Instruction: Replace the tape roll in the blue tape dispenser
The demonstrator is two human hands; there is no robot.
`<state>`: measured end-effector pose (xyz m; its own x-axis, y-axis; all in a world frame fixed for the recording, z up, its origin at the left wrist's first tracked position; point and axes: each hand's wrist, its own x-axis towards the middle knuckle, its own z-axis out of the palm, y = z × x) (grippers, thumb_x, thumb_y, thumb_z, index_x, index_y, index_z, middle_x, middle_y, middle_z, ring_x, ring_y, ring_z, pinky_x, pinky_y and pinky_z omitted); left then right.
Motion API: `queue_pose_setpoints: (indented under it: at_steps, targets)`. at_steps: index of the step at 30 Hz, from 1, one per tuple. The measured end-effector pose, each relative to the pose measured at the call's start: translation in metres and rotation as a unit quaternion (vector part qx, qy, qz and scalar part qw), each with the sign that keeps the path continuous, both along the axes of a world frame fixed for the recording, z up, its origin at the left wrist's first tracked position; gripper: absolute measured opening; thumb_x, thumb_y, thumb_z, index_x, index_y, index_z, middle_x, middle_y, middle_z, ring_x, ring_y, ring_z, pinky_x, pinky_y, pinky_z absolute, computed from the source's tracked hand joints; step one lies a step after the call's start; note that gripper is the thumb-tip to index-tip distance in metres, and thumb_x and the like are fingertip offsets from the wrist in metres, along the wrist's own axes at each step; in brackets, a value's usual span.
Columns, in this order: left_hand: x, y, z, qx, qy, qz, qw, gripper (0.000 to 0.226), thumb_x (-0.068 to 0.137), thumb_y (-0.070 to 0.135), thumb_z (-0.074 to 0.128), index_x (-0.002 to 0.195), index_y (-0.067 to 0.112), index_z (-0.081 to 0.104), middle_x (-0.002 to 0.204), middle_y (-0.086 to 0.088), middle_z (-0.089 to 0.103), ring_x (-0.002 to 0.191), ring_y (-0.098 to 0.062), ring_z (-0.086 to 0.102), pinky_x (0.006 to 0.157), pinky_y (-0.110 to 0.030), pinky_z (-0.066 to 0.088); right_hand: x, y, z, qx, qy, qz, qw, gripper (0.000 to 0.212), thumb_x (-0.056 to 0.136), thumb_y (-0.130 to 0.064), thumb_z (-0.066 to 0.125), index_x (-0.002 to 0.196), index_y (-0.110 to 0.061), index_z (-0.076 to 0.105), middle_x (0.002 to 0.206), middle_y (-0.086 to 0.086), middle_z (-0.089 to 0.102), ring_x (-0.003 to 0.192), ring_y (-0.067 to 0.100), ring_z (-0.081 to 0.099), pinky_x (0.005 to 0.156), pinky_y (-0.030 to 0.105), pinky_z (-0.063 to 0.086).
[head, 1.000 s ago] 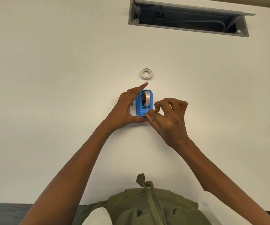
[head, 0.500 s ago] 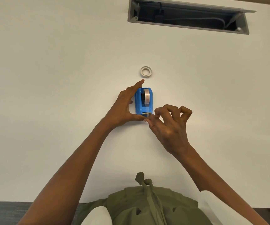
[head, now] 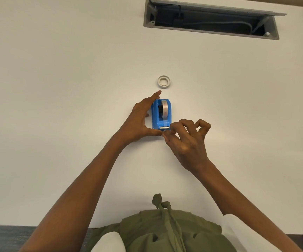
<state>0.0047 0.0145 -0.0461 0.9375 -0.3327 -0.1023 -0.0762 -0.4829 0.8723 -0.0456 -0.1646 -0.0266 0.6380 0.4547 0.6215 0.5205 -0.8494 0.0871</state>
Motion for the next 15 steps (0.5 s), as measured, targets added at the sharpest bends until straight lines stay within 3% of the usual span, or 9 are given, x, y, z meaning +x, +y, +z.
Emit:
queue_pose_setpoints:
  at_steps: [5, 8, 11, 13, 15]
  targets:
    - [0.000, 0.000, 0.000, 0.007, -0.003, 0.000, 1.000, 0.107, 0.060, 0.043, 0.082, 0.140, 0.047, 0.011, 0.145, 0.010, 0.035, 0.120, -0.003, 0.035, 0.085, 0.004, 0.032, 0.000, -0.001, 0.000, -0.042, -0.024, 0.014, 0.999, 0.013, 0.083, -0.007, 0.065, 0.074, -0.014, 0.071, 0.076, -0.002, 0.069, 0.086, 0.016, 0.051, 0.074, 0.036, 0.023]
    - [-0.001, -0.001, 0.001, 0.021, 0.004, -0.003, 1.000, 0.111, 0.058, 0.046, 0.082, 0.138, 0.051, 0.005, 0.145, 0.012, 0.033, 0.119, -0.001, 0.034, 0.084, -0.001, 0.034, -0.006, -0.004, 0.000, -0.067, -0.027, 0.020, 0.997, 0.028, 0.091, -0.006, 0.050, 0.077, -0.014, 0.074, 0.074, -0.003, 0.069, 0.076, 0.016, 0.065, 0.072, 0.035, 0.022]
    - [-0.005, -0.001, -0.001, 0.027, 0.009, -0.008, 1.000, 0.118, 0.058, 0.041, 0.084, 0.143, 0.043, 0.003, 0.150, 0.012, 0.027, 0.124, 0.002, 0.030, 0.089, -0.005, 0.029, -0.006, -0.004, 0.002, -0.085, -0.007, 0.012, 0.996, 0.042, 0.096, -0.006, 0.038, 0.077, -0.014, 0.074, 0.075, -0.003, 0.070, 0.071, 0.017, 0.068, 0.072, 0.035, 0.023]
    - [-0.003, 0.003, -0.001, 0.017, 0.019, -0.010, 1.000, 0.120, 0.058, 0.037, 0.085, 0.145, 0.039, 0.003, 0.150, 0.015, 0.024, 0.126, 0.004, 0.029, 0.089, -0.003, 0.029, -0.006, -0.008, 0.001, -0.105, 0.004, 0.028, 0.994, 0.041, 0.095, -0.006, 0.038, 0.077, -0.014, 0.073, 0.076, -0.001, 0.070, 0.072, 0.018, 0.068, 0.073, 0.036, 0.024]
    - [-0.007, 0.005, 0.010, 0.019, 0.027, -0.012, 0.999, 0.120, 0.058, 0.032, 0.086, 0.145, 0.038, 0.003, 0.149, 0.017, 0.023, 0.128, 0.001, 0.031, 0.091, -0.005, 0.031, -0.010, -0.012, 0.000, -0.100, 0.035, 0.042, 0.993, 0.025, 0.087, -0.007, 0.050, 0.078, -0.013, 0.073, 0.077, 0.003, 0.069, 0.072, 0.021, 0.067, 0.074, 0.036, 0.025]
